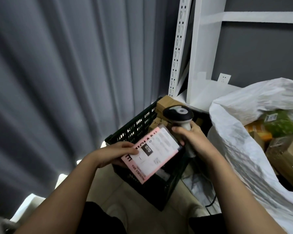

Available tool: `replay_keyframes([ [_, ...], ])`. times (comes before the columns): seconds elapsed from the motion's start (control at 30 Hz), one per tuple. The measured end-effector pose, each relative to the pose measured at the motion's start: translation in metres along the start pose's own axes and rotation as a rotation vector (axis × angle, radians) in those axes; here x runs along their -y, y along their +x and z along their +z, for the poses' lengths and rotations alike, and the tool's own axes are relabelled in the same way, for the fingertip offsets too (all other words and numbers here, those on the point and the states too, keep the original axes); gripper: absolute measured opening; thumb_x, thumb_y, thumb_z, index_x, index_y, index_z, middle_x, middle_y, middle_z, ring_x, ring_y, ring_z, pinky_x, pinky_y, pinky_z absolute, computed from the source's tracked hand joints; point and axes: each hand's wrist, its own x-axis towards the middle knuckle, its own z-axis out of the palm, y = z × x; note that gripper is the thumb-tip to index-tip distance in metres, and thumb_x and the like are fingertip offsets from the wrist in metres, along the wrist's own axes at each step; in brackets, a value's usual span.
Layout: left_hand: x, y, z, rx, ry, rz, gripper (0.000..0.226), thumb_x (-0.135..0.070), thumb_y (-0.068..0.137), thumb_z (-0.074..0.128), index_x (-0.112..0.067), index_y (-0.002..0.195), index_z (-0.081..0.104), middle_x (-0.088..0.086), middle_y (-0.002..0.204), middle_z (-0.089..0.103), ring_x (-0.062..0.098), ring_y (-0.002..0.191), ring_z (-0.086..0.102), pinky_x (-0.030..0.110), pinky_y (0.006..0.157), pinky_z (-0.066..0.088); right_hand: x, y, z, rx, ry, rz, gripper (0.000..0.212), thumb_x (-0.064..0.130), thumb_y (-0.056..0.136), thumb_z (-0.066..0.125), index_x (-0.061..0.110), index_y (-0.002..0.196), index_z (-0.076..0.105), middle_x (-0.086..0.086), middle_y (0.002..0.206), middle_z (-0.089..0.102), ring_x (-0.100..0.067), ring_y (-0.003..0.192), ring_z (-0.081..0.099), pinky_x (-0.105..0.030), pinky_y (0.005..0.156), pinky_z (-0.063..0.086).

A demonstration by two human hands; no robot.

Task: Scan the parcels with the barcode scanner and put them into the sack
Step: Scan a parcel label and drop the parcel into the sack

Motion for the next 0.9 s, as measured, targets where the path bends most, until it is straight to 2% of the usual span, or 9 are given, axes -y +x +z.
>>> replay_keyframes([
  [0.07, 0.005, 0.0, -0.003, -0.062, -0.178, -0.007, 0.067, -0.038, 0.06, 0.086, -0.012, 0.116, 0.059, 0.013, 0.102, 0.073, 0.022, 0.096, 0.071, 0.033, 0.076, 0.059, 0.003, 0.0, 0.001, -0.131, 0.051, -0.069, 0.011, 0.008, 0.09, 0.063, 0.015, 0.092, 0.055, 0.008, 0.046, 0.048, -0.012, 0.043, 0.041, -0.022, 0.047, 0.035],
  [0.13, 0.008, 0.004, 0.0, -0.127, -0.374, -0.011, 0.057, -0.026, 0.065, 0.085, -0.01, 0.113, 0.058, 0.013, 0.097, 0.074, 0.023, 0.094, 0.071, 0.036, 0.077, 0.06, 0.004, -0.002, 0.004, -0.186, 0.107, -0.117, 0.009, 0.008, 0.09, 0.062, 0.012, 0.089, 0.054, 0.004, 0.05, 0.049, -0.015, 0.044, 0.04, -0.023, 0.047, 0.034],
  [0.2, 0.005, 0.011, 0.006, -0.224, -0.524, 0.006, 0.034, -0.006, 0.081, 0.07, -0.007, 0.112, 0.056, 0.014, 0.097, 0.073, 0.024, 0.093, 0.07, 0.036, 0.076, 0.06, 0.005, -0.006, 0.009, -0.186, 0.151, -0.119, 0.01, 0.007, 0.09, 0.062, 0.009, 0.086, 0.054, 0.0, 0.053, 0.048, -0.014, 0.043, 0.039, -0.021, 0.045, 0.034],
  [0.27, -0.001, 0.022, 0.012, -0.302, -0.692, 0.041, 0.038, 0.005, 0.084, 0.063, -0.001, 0.12, 0.051, 0.017, 0.107, 0.07, 0.027, 0.095, 0.068, 0.034, 0.068, 0.061, 0.004, -0.011, 0.016, -0.166, 0.16, -0.1, 0.014, 0.006, 0.09, 0.063, 0.009, 0.081, 0.052, -0.001, 0.053, 0.046, -0.013, 0.042, 0.038, -0.02, 0.042, 0.034],
  [0.37, -0.009, 0.035, 0.021, -0.414, -0.865, 0.112, 0.046, 0.008, 0.083, 0.062, 0.003, 0.126, 0.046, 0.022, 0.115, 0.065, 0.028, 0.093, 0.067, 0.032, 0.062, 0.06, 0.0, -0.015, 0.028, -0.113, 0.149, -0.076, 0.02, 0.007, 0.09, 0.063, 0.01, 0.075, 0.049, 0.0, 0.048, 0.046, -0.014, 0.04, 0.037, -0.024, 0.043, 0.033],
  [0.47, -0.014, 0.04, 0.031, -0.432, -0.9, 0.135, 0.056, 0.003, 0.081, 0.069, -0.003, 0.131, 0.044, 0.021, 0.115, 0.065, 0.033, 0.101, 0.066, 0.036, 0.07, 0.061, -0.001, -0.016, 0.036, -0.053, 0.16, -0.061, 0.022, 0.007, 0.091, 0.062, 0.007, 0.075, 0.048, -0.002, 0.046, 0.045, -0.015, 0.039, 0.035, -0.029, 0.045, 0.03],
  [0.57, -0.014, 0.041, 0.034, -0.383, -0.863, 0.113, 0.06, -0.002, 0.079, 0.073, -0.01, 0.132, 0.046, 0.02, 0.114, 0.066, 0.032, 0.099, 0.067, 0.033, 0.067, 0.061, 0.0, -0.018, 0.038, -0.035, 0.157, -0.057, 0.024, 0.005, 0.092, 0.061, 0.007, 0.073, 0.046, -0.001, 0.045, 0.044, -0.014, 0.038, 0.035, -0.029, 0.046, 0.029],
  [0.67, -0.014, 0.045, 0.034, -0.361, -0.875, 0.112, 0.056, -0.005, 0.082, 0.072, -0.01, 0.133, 0.049, 0.019, 0.11, 0.068, 0.032, 0.097, 0.068, 0.029, 0.063, 0.059, 0.003, -0.021, 0.035, -0.022, 0.122, -0.057, 0.025, 0.004, 0.092, 0.06, 0.007, 0.072, 0.045, 0.0, 0.044, 0.044, -0.012, 0.037, 0.034, -0.028, 0.045, 0.029],
  [0.9, -0.01, 0.049, 0.029, -0.379, -0.791, 0.122, 0.05, -0.012, 0.087, 0.069, -0.012, 0.133, 0.051, 0.016, 0.104, 0.071, 0.028, 0.091, 0.07, 0.029, 0.066, 0.06, 0.011, -0.03, 0.027, -0.033, 0.076, -0.032, 0.018, 0.002, 0.09, 0.061, 0.006, 0.078, 0.048, 0.003, 0.044, 0.043, -0.009, 0.036, 0.033, -0.021, 0.041, 0.028],
])
